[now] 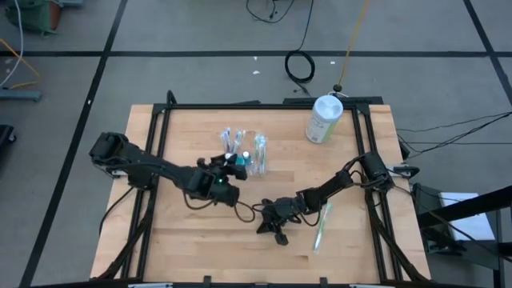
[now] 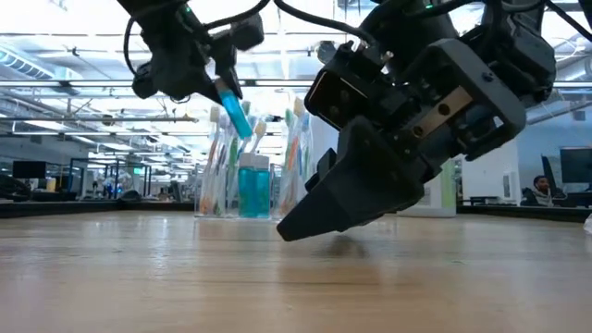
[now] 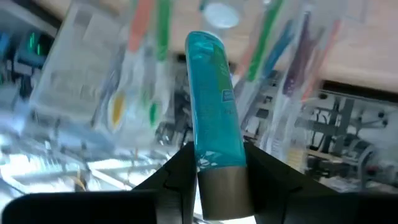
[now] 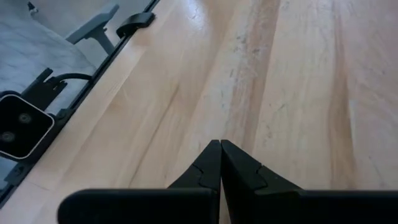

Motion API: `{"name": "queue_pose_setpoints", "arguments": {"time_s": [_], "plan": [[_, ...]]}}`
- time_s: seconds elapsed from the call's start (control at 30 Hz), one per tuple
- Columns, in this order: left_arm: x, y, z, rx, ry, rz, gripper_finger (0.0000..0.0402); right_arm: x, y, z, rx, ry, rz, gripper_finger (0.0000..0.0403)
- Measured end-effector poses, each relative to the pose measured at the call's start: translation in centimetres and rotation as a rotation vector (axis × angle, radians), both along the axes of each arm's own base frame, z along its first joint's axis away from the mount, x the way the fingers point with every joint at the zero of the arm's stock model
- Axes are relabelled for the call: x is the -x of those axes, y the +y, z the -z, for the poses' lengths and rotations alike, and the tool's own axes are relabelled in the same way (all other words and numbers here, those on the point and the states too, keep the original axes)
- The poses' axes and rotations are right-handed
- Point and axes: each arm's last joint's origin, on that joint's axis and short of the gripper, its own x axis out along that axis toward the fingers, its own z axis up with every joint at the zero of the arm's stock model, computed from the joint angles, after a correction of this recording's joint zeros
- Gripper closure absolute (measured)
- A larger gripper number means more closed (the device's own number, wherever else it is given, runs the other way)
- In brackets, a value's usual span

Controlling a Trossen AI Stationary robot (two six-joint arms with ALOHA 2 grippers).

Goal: Pick & Place toothbrushing station
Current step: Put the mouthwash into the transparent organizer

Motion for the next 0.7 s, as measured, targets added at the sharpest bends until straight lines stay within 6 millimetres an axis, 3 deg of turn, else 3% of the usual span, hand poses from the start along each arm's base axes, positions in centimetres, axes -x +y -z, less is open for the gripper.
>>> {"name": "queue_pose_setpoints", "arguments": {"time_s": [0.17, 0.4, 0.7], "plan": [[-0.5, 0.8, 0.2, 0.043, 0.121, 0.089, 0.0291, 0.0, 0.2, -0.1, -0.019, -0.007, 0.003, 0.0403], [-1.9, 0.5, -0.7, 0.003, 0.070, 0.174, 0.0291, 0.2, 1.0, -0.3, -0.024, -0.029, -0.018, 0.0403], [-2.7, 1.8, 0.6, -0.045, 0.244, 0.234, 0.0291, 0.2, 1.2, -0.4, -0.020, -0.040, -0.025, 0.0403]]}}
